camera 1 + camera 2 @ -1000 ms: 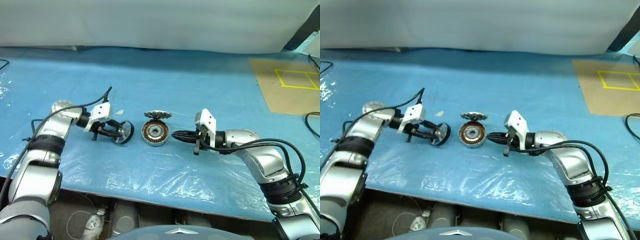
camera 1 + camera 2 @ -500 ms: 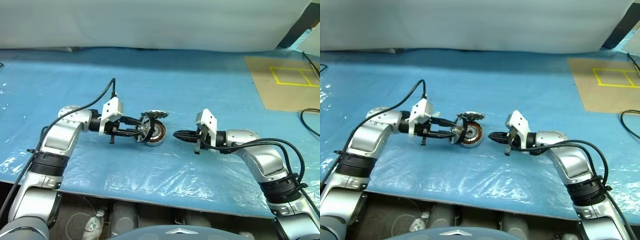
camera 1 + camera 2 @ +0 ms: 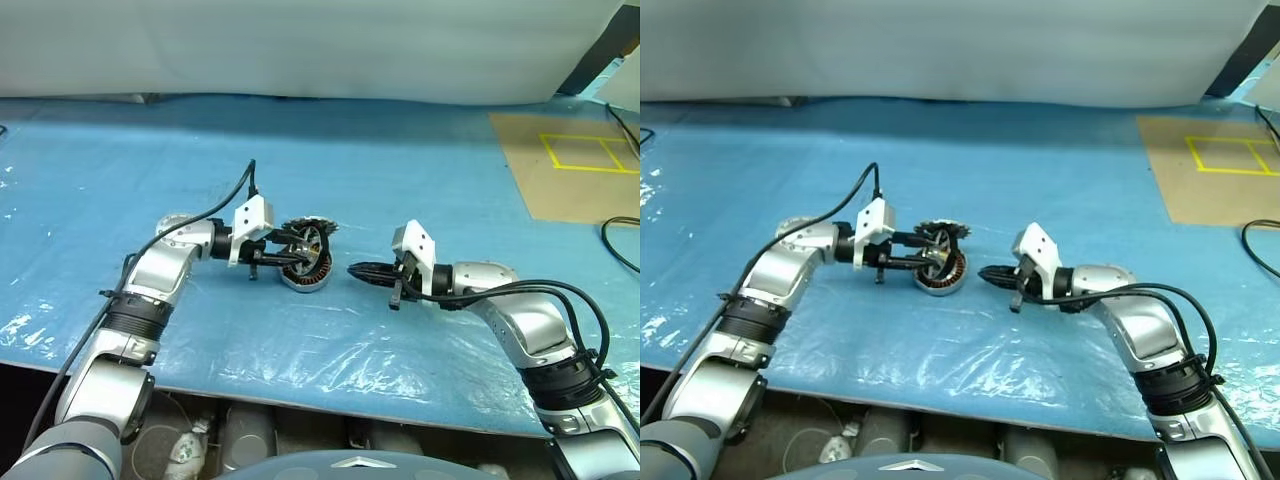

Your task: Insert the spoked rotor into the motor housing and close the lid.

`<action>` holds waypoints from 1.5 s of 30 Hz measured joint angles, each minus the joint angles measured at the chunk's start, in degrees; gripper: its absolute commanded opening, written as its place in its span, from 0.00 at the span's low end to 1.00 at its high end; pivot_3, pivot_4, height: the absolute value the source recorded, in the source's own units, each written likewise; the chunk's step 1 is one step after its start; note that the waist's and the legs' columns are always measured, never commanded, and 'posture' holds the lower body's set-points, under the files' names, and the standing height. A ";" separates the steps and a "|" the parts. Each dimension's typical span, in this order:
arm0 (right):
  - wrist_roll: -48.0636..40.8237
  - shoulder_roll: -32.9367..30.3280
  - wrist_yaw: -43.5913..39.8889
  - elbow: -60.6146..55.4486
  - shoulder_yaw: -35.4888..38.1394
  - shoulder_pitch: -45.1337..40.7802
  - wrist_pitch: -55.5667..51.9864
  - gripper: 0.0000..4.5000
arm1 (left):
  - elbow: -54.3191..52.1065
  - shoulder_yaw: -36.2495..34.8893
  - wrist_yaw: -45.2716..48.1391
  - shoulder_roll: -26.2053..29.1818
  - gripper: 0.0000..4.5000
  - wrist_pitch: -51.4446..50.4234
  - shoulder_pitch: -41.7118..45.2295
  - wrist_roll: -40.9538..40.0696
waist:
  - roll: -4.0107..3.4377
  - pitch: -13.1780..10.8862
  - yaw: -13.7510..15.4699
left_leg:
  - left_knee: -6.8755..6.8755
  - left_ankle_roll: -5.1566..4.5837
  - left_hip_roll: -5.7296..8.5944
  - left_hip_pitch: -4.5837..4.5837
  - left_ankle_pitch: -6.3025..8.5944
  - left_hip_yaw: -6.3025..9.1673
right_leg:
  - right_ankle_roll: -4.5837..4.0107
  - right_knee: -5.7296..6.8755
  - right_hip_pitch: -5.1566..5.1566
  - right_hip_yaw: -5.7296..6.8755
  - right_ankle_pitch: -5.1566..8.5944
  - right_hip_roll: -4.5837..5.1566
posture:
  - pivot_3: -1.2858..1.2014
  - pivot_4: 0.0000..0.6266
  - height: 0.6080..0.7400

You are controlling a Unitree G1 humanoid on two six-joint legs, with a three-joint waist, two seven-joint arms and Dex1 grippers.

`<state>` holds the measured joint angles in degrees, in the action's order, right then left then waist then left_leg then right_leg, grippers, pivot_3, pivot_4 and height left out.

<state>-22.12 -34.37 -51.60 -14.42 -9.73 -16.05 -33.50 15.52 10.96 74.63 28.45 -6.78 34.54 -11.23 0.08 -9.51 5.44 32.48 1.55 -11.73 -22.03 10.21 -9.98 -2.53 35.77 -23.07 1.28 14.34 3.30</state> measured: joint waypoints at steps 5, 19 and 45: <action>0.00 0.00 0.61 -0.08 0.00 0.08 -0.03 0.00 | 0.12 0.73 2.01 2.70 0.29 -0.10 0.49 0.30 | 0.00 0.00 0.03 | 0.01 0.00 0.01 0.00 0.00 -0.01 | -0.05 0.01 0.00 0.00 0.03 0.01 | 0.52 0.24 1.00; 0.26 0.06 1.41 -0.07 0.00 0.04 -0.04 0.00 | 1.83 1.47 2.25 3.30 0.29 1.56 1.96 2.11 | 0.00 0.00 0.05 | 0.03 0.00 0.02 0.02 0.00 -0.01 | -0.12 0.02 0.03 0.00 0.07 0.01 | 0.52 0.24 1.00; -1.26 2.49 1.70 0.13 0.59 -1.12 -1.24 0.00 | -6.58 -2.73 -0.45 3.25 0.72 -7.06 -1.00 -4.70 | -0.01 0.00 -0.21 | -0.01 0.01 0.01 0.03 0.01 -0.02 | -0.17 0.02 0.00 -0.01 0.10 0.01 | 0.52 0.24 1.00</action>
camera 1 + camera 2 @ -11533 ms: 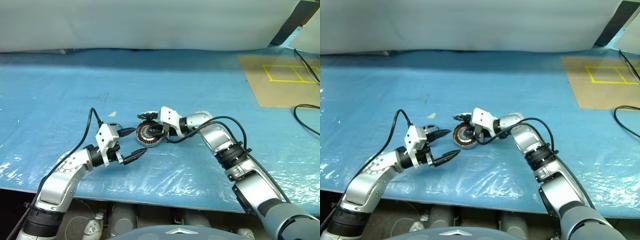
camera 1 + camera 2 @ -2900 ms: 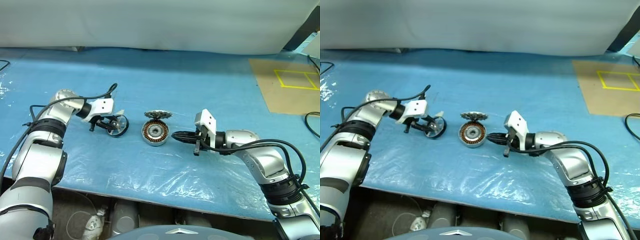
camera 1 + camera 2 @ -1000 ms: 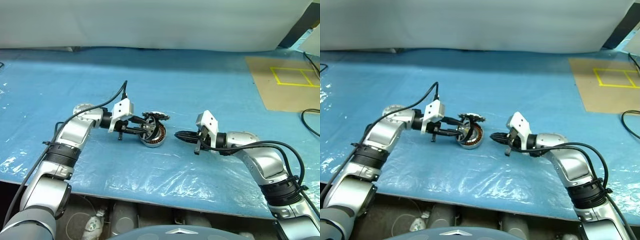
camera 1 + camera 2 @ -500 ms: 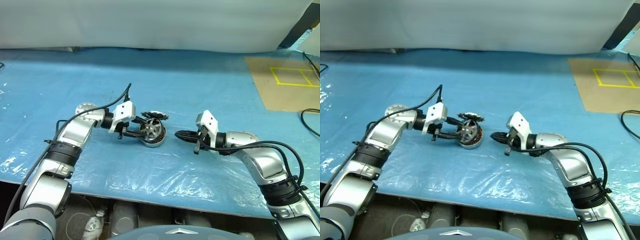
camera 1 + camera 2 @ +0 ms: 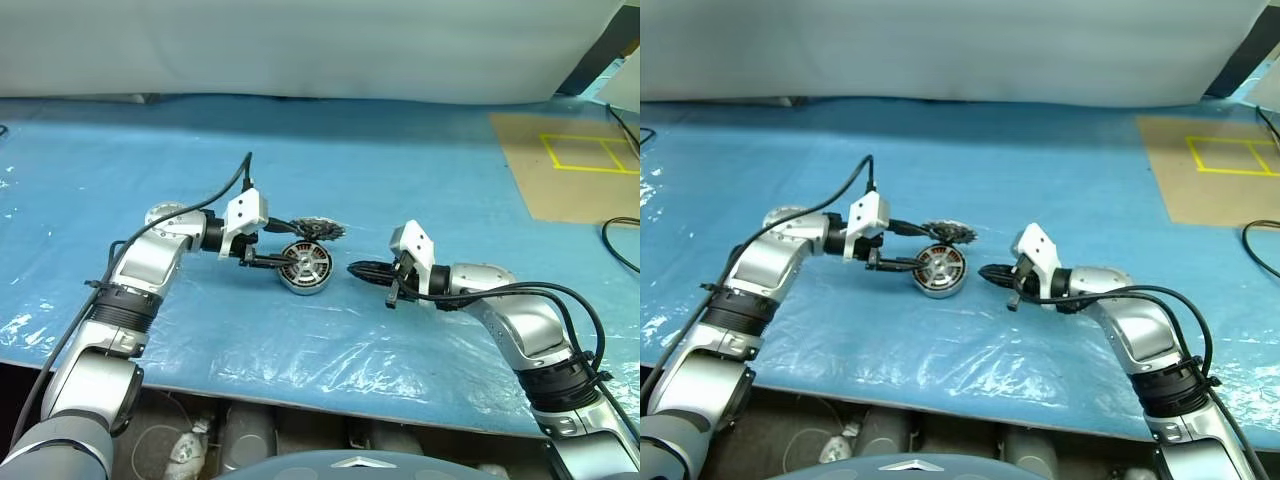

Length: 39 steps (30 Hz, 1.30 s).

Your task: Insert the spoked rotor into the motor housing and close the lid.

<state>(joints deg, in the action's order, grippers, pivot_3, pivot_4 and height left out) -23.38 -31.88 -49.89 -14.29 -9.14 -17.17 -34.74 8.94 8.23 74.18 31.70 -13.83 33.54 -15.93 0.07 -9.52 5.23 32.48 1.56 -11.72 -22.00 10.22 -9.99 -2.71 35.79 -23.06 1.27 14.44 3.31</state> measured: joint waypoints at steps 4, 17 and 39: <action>-0.83 1.15 -1.27 1.44 -0.21 -3.79 -0.36 0.00 | -7.59 -2.19 -1.71 1.00 0.72 -6.26 -6.56 -4.90 | 0.00 0.00 -0.05 | -0.02 0.00 0.00 0.00 0.00 -0.02 | -0.01 0.00 0.00 0.00 0.00 0.00 | 0.52 0.24 1.00; 0.00 12.23 -4.81 16.80 -5.69 -12.76 -1.41 0.00 | -12.08 -9.94 -11.05 3.16 0.72 -8.90 -17.58 -7.13 | 0.00 0.00 0.01 | 0.13 0.00 -0.01 -0.05 0.00 -0.02 | -0.01 0.00 0.02 0.01 0.01 0.00 | 0.52 0.24 1.00; 0.53 13.76 -4.87 20.93 -1.84 -12.75 0.30 0.00 | 4.16 -7.66 -15.85 -3.61 0.72 1.49 -1.81 -2.97 | 0.03 -0.01 0.26 | 0.24 -0.03 -0.02 0.05 -0.02 0.00 | 0.02 0.00 0.21 0.00 -0.01 0.01 | 0.52 0.24 1.00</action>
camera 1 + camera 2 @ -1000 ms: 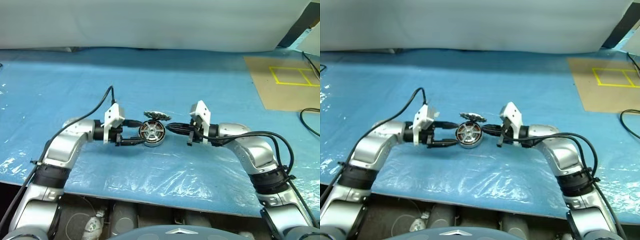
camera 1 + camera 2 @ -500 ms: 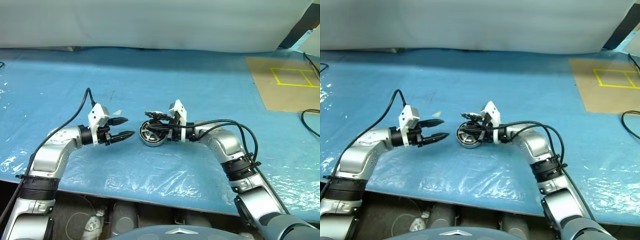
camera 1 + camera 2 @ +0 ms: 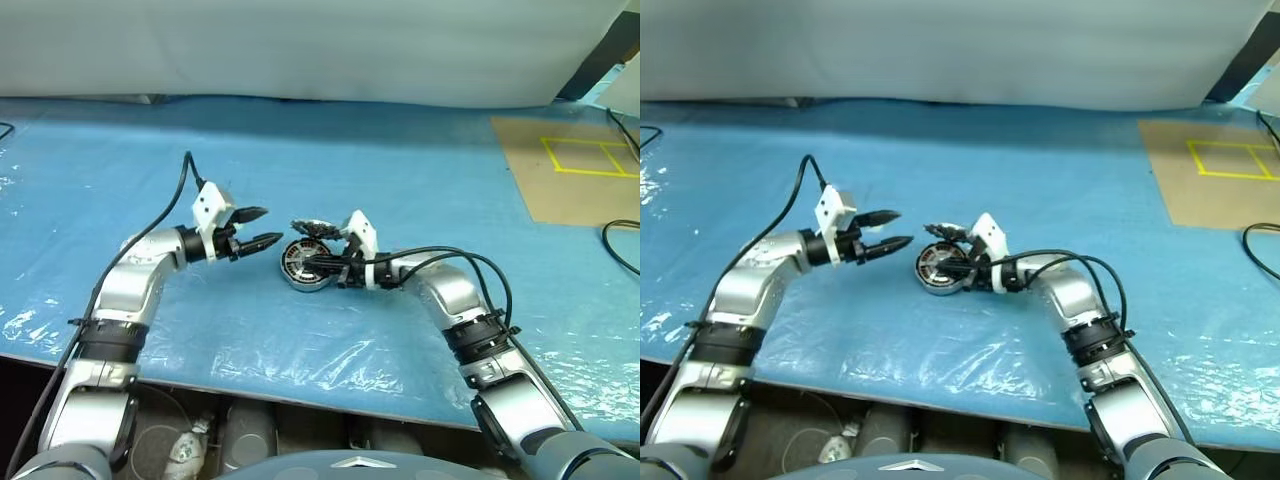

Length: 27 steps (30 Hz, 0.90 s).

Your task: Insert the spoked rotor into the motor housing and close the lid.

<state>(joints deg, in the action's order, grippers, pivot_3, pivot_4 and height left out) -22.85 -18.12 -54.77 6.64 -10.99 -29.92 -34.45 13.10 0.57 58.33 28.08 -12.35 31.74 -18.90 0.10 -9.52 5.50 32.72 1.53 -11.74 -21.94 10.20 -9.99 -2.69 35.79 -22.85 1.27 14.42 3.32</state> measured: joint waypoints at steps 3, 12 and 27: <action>-2.74 -1.42 -1.21 -5.50 1.49 0.24 -2.43 0.00 | 6.65 0.07 0.13 -1.45 0.72 3.73 5.99 1.17 | 0.00 0.00 0.02 | -0.04 -0.12 -0.01 -0.09 -0.08 0.00 | 0.21 0.04 -0.11 0.05 -0.13 -0.02 | 0.52 0.24 1.00; -9.11 -9.85 -2.64 -18.19 3.93 7.74 -9.85 0.00 | 26.99 2.59 8.79 -4.75 0.72 10.78 20.03 4.62 | 0.03 -0.01 0.38 | -0.28 -0.14 0.06 -0.17 -0.09 0.00 | 0.25 -0.05 -0.19 0.09 -0.15 0.00 | 0.52 0.24 1.00; -11.11 -14.39 2.79 -23.13 8.77 15.23 -11.25 0.00 | 31.62 10.03 24.81 -11.71 0.72 16.84 22.18 8.99 | 0.06 -0.03 0.49 | -0.27 -0.16 0.05 -0.15 -0.09 0.03 | 0.24 -0.04 -0.18 0.11 -0.14 0.03 | 0.52 0.24 1.00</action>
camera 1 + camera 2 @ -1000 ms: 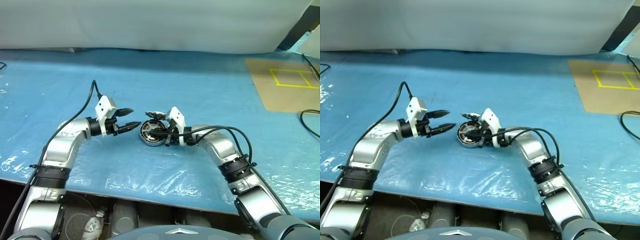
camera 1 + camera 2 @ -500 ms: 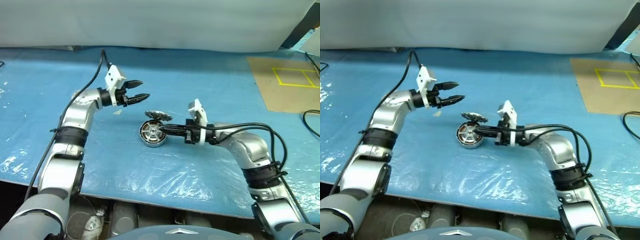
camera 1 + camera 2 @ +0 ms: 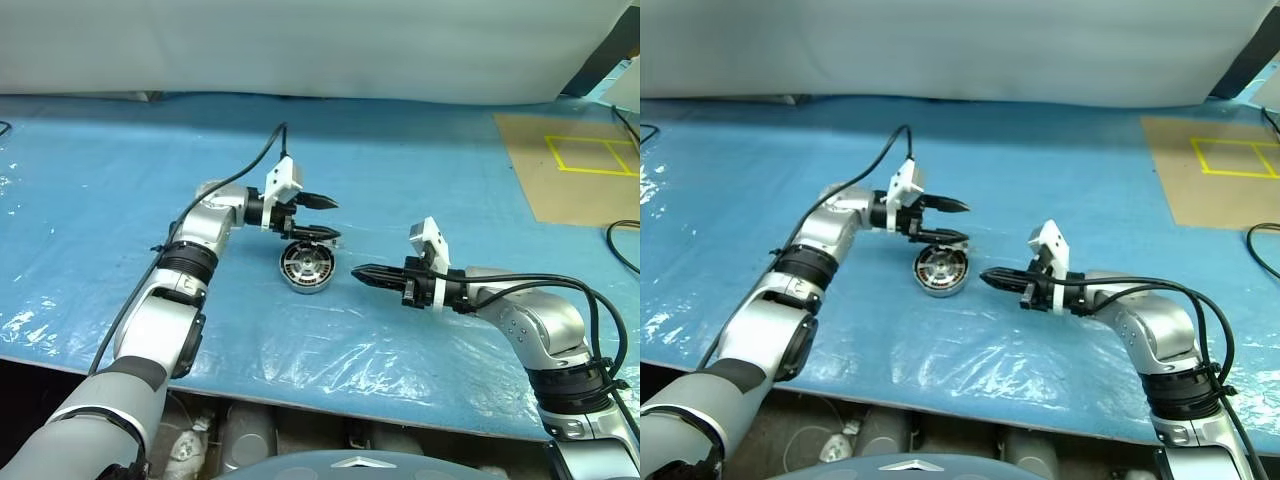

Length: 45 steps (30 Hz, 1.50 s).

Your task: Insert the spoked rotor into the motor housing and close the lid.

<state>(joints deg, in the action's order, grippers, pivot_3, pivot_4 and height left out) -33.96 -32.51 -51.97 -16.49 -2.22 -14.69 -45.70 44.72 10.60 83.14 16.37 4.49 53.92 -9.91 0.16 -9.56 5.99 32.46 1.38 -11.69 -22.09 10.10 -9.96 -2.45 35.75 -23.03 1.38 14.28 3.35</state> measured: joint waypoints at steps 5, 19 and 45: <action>0.03 -0.02 1.55 -0.08 0.12 -0.01 0.05 0.00 | -0.39 2.58 4.22 2.57 0.72 2.58 -2.84 2.33 | -0.01 0.00 -0.07 | -0.03 0.01 0.00 0.01 0.01 0.01 | -0.01 -0.01 0.00 0.01 0.00 0.01 | 0.52 0.24 1.00; 1.27 0.00 2.92 2.01 0.16 -2.70 0.46 0.00 | -10.25 3.85 5.99 5.60 0.72 3.84 -11.93 2.92 | -0.02 0.00 0.00 | -0.03 0.15 0.02 0.05 0.09 -0.01 | -0.22 0.00 0.04 0.01 0.13 0.06 | 0.52 0.24 1.00; 6.87 4.03 1.77 6.16 -7.40 -12.70 7.32 0.27 | -47.28 -11.43 -16.36 11.69 0.73 -22.71 -29.86 -14.18 | -0.06 -0.01 -1.02 | -0.11 0.18 -0.02 0.01 0.11 -0.06 | -0.26 -0.02 -0.07 -0.02 0.16 -0.02 | 0.52 0.24 1.00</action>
<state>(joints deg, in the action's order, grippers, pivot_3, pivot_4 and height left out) -27.09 -28.48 -50.20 -10.34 -9.62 -27.38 -38.38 -2.56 -0.83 66.78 28.06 -18.22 24.06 -24.09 0.10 -9.56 4.97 32.35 1.56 -11.71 -22.08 10.21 -10.02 -2.70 35.73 -23.10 1.36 14.44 3.33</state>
